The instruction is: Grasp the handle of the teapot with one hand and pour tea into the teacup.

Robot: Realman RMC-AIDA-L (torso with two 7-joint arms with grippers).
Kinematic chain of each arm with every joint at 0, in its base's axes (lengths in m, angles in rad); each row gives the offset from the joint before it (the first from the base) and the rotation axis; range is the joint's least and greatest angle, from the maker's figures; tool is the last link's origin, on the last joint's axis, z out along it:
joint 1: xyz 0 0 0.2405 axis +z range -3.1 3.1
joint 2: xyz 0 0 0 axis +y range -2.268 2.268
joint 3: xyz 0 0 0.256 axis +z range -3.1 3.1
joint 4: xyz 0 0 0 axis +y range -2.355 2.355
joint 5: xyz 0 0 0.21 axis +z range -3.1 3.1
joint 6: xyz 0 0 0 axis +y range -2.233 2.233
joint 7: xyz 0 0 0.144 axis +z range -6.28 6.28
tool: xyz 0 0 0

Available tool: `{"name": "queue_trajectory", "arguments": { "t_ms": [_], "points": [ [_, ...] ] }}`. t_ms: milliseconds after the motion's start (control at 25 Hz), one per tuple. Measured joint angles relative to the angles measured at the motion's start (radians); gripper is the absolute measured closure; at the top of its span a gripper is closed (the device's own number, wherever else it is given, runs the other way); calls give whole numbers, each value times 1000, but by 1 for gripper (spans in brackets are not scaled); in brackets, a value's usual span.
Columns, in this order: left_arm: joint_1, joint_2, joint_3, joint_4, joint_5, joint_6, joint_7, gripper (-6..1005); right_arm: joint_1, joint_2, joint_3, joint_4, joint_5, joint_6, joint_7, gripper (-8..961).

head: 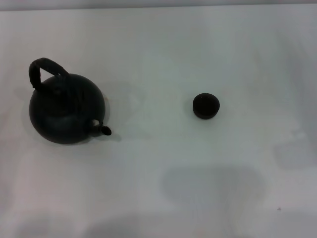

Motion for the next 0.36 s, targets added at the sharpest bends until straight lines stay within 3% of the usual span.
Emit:
{"name": "queue_trajectory", "arguments": {
  "t_ms": [360],
  "points": [
    [-17, -1, -2, -40, -2, 0, 54, 420, 3, 0, 4, -4, 1, 10, -7, 97]
  ]
}}
